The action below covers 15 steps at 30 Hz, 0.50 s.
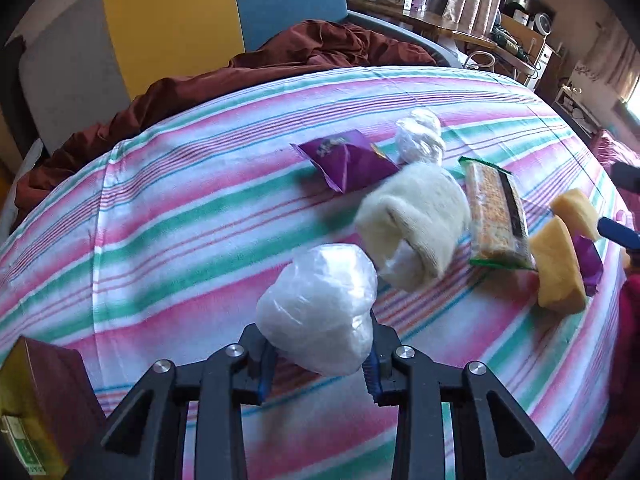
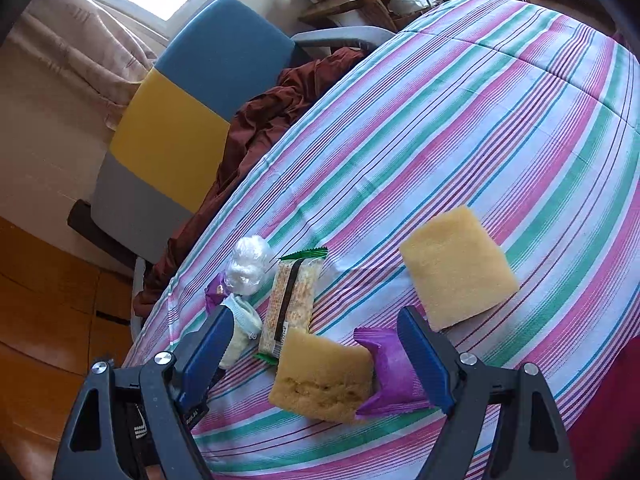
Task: Organize objects
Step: 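Lift the cotton ball with the left tool while the right tool grasps the yellow sponge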
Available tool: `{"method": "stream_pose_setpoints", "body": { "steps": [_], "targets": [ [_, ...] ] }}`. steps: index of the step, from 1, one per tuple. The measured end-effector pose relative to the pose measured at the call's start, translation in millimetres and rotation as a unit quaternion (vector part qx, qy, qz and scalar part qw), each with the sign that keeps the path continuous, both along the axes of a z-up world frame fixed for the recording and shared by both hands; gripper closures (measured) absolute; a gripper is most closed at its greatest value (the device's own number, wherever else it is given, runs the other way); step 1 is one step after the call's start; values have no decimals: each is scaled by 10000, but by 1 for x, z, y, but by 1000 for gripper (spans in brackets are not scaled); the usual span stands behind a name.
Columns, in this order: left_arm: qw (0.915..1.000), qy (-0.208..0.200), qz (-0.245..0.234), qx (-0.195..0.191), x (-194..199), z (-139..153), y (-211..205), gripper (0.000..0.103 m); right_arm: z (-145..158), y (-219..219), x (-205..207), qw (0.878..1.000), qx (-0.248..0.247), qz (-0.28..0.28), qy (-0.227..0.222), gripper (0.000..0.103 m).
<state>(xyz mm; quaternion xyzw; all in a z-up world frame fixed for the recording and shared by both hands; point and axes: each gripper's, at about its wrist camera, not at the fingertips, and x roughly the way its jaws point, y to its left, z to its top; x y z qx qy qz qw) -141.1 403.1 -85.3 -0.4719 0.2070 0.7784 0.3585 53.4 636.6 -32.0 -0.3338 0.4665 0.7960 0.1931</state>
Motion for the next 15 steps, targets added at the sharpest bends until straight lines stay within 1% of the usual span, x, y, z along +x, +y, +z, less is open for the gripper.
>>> {"method": "stream_pose_setpoints", "body": {
  "steps": [4, 7, 10, 12, 13, 15],
  "targets": [
    [10000, -39, -1, 8, 24, 3, -11, 69, 1, 0, 1, 10000, 78, -34, -19, 18],
    [10000, -66, -4, -8, 48, 3, -17, 68, -2, 4, 3, 9999, -1, -97, -42, 18],
    [9997, -207, 60, 119, 67, 3, -24, 69, -7, 5, 5, 9998, -112, -124, -117, 18],
    [9995, -228, 84, 202, 83, 3, -32, 68, -8, 6, 6, 9997, -123, -157, -146, 18],
    [9994, -227, 91, 239, 90, 3, -36, 69, -8, 6, 7, 9997, -142, -169, -145, 18],
    [9992, -209, 96, 324, 106, 2, -45, 68, -8, 6, 8, 9997, -185, -156, -80, 23]
  ]
}}
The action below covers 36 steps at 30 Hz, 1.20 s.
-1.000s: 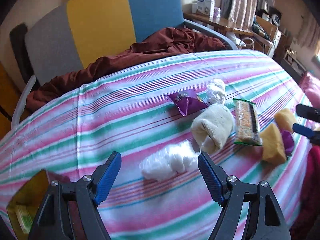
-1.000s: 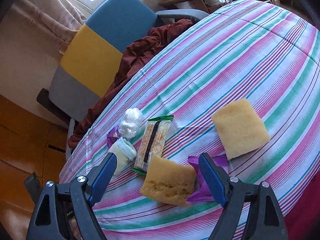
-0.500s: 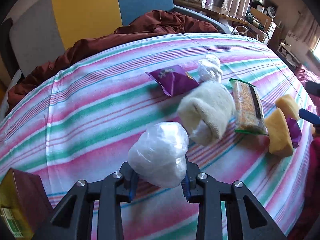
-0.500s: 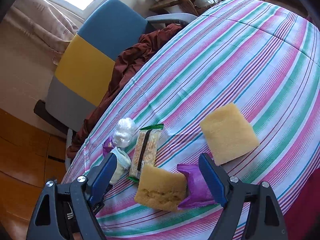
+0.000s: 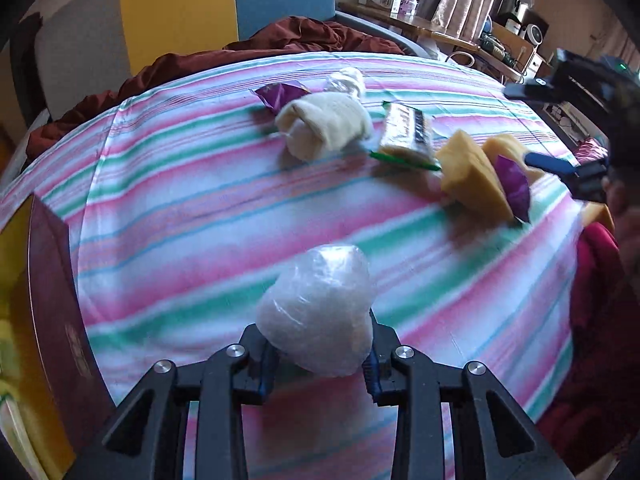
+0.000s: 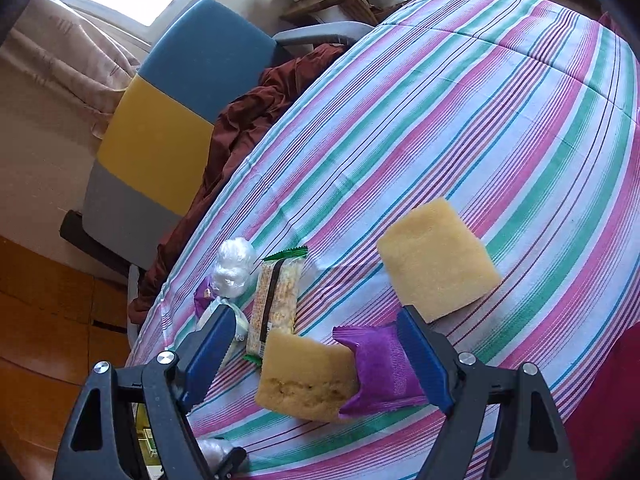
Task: Organize objects
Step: 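Lift the cotton ball with the left tool while the right tool grasps the yellow sponge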
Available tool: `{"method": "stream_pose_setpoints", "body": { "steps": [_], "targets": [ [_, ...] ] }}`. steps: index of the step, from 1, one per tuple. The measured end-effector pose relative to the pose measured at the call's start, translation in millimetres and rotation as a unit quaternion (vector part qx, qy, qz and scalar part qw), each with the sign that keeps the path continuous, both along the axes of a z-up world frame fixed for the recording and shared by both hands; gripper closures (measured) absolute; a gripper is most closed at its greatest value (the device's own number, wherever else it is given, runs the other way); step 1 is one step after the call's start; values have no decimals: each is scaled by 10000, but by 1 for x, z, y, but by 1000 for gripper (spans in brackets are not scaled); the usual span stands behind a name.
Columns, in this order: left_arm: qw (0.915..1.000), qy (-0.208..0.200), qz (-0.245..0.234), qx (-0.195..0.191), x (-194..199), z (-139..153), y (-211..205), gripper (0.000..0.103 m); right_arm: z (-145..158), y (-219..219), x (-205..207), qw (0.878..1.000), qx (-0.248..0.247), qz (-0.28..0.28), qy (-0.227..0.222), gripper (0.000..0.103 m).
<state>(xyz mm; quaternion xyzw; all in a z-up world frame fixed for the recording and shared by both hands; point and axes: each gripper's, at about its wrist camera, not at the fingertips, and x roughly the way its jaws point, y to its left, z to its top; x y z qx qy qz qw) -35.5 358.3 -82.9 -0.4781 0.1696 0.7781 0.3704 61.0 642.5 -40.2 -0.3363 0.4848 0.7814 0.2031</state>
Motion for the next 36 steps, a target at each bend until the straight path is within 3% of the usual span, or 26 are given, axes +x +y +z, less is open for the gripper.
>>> {"method": "stream_pose_setpoints", "body": {
  "steps": [3, 7, 12, 19, 24, 26, 28, 32, 36],
  "targets": [
    [9999, 93, -46, 109, 21, -2, -13, 68, 5, -5, -4, 9996, 46, 207, 191, 26],
    [9994, 222, -187, 168, 38, 0, -23, 68, 18, -34, -30, 9917, 452, 1176, 255, 26],
    [9992, 119, -188, 326, 40, 0, -37, 68, 25, -79, -57, 9673, 1407, 2092, -273, 17],
    [9984, 0, -206, 528, 41, -1, -48, 68, 15, -91, -68, 9402, 2251, 2279, -1155, 15],
    [9977, -65, -164, 648, 40, -2, -50, 68, -4, -103, -80, 9063, 2822, 2467, -1954, 14],
    [9976, -58, -153, 669, 40, -2, -51, 67, -10, -100, -82, 9043, 2746, 2521, -2083, 41],
    [9975, -43, -157, 686, 41, -2, -52, 67, -9, -99, -81, 9031, 2829, 2466, -2086, 47],
    [9972, -30, -154, 736, 41, -2, -54, 68, 4, -91, -75, 9219, 2618, 2356, -1614, 57],
    [9969, -7, -115, 784, 43, -1, -57, 68, 8, -93, -75, 9275, 2500, 2405, -1391, 58]
  ]
}}
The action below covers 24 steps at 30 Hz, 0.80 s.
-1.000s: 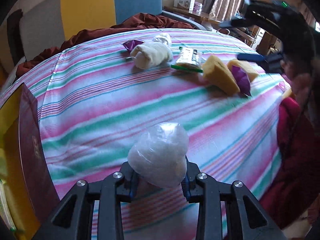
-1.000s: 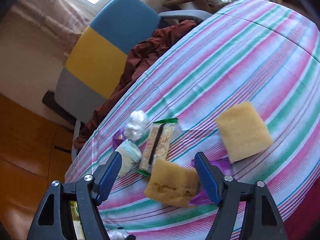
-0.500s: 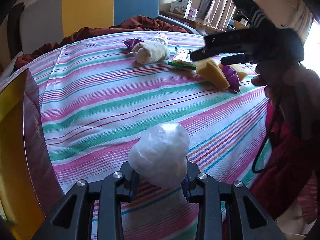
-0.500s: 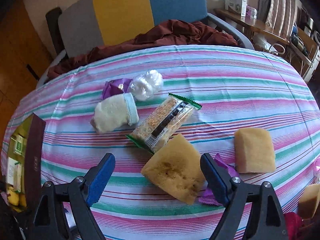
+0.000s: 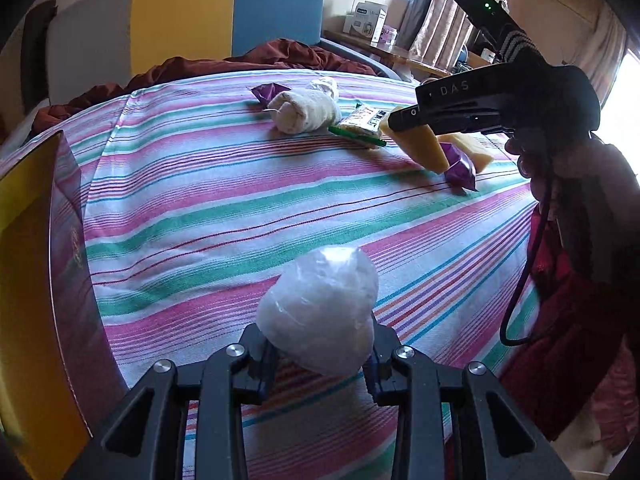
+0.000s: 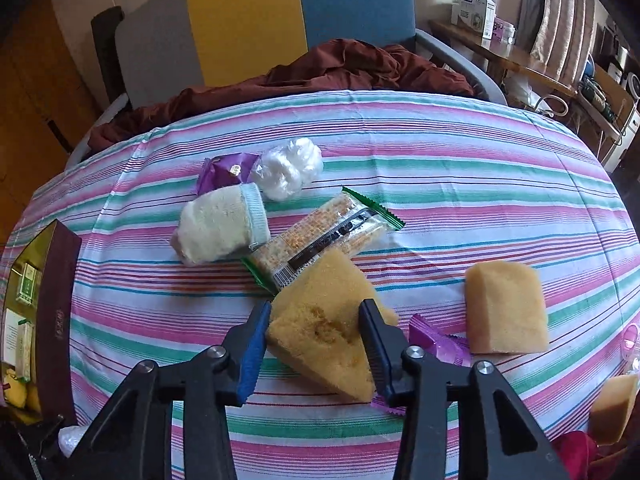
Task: Organize objects
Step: 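Lift the cotton ball with the left tool while the right tool grasps the yellow sponge, then drop the cotton ball into the gold box with the left tool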
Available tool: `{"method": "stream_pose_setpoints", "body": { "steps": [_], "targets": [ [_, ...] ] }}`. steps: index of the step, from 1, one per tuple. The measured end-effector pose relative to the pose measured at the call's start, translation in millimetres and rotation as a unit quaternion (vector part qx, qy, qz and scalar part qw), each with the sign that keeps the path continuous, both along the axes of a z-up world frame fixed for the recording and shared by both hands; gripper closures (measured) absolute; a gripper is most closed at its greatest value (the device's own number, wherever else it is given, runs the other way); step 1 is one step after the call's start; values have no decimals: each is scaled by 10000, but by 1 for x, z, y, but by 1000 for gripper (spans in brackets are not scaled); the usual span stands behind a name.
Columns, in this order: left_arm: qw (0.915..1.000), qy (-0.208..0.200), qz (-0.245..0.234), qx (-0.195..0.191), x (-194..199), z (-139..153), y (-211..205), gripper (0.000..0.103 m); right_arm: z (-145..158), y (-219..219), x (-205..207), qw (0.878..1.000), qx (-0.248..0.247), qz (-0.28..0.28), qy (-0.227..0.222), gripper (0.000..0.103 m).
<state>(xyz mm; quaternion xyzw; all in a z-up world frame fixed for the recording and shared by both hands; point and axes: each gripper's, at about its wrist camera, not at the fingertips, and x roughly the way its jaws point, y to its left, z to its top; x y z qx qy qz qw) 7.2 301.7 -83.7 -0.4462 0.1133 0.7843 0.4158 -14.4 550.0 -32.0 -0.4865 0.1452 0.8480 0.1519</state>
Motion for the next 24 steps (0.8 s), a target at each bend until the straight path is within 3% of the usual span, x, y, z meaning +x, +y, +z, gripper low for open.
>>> {"method": "stream_pose_setpoints", "body": {
  "steps": [7, 13, 20, 24],
  "targets": [
    [9997, 51, 44, 227, 8, 21, -17, 68, 0, -4, -1, 10000, -2, 51, 26, 58],
    [9977, 135, 420, 516, 0, 55, -55, 68, 0, -5, 0, 10000, 72, 67, 13, 58],
    [9886, 185, 1376, 577, -47, 83, -132, 68, 2, -9, 0, 9998, 188, 104, 21, 58],
    [9774, 142, 2067, 418, -85, 82, -179, 68, 0, -11, -1, 9996, 234, 172, -27, 58]
  ]
}}
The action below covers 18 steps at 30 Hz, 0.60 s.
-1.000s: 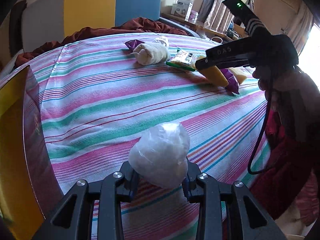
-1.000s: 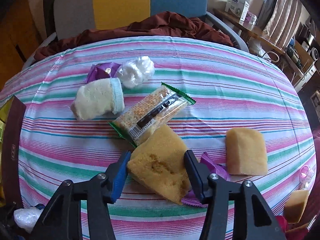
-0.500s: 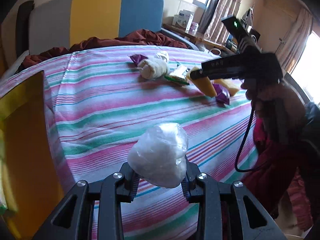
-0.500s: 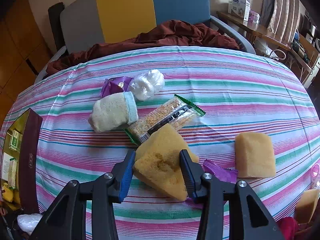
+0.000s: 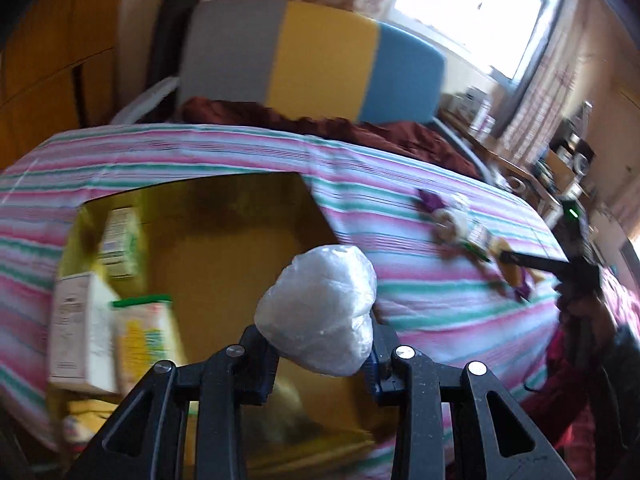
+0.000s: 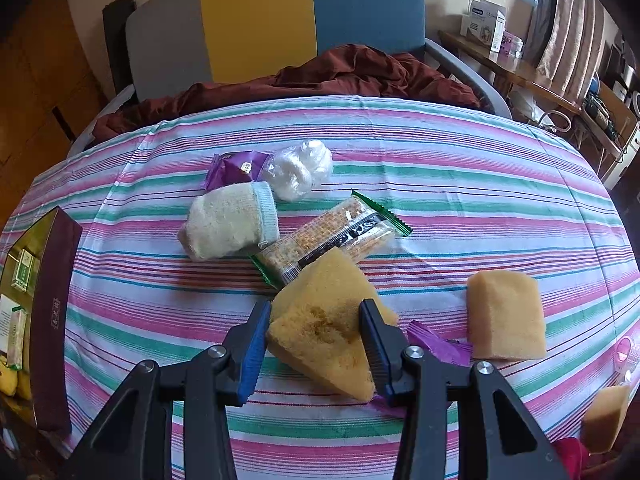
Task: Organize objects
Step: 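Drop the cotton ball into the gold box with the left tool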
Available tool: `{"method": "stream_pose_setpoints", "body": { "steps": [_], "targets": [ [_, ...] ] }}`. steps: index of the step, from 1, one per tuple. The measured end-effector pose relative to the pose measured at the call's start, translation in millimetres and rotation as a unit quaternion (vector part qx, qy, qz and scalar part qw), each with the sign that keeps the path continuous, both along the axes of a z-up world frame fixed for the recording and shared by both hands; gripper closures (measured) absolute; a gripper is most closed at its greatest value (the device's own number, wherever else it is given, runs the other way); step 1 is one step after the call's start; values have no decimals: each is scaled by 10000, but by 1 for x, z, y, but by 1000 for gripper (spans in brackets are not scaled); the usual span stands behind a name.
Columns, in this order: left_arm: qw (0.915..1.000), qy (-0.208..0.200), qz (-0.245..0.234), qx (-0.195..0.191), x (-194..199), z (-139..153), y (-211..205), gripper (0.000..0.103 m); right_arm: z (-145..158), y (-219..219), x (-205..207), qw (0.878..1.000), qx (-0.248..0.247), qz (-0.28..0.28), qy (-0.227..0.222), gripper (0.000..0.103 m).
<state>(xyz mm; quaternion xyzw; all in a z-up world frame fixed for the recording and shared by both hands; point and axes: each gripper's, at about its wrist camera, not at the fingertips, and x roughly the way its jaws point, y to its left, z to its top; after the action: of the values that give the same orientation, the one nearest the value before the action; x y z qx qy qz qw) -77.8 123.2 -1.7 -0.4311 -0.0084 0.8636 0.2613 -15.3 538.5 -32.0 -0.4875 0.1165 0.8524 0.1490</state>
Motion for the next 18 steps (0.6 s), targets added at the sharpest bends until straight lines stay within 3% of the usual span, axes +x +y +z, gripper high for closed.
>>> {"method": "stream_pose_setpoints", "body": {
  "steps": [6, 18],
  "targets": [
    [9977, -202, 640, -110, -38, -9, -45, 68, -3, 1, -1, 10000, 23, -8, -64, 58],
    [9917, -733, 877, -595, -107, -51, -53, 67, -5, -1, -2, 9999, 73, 23, -118, 58]
  ]
}}
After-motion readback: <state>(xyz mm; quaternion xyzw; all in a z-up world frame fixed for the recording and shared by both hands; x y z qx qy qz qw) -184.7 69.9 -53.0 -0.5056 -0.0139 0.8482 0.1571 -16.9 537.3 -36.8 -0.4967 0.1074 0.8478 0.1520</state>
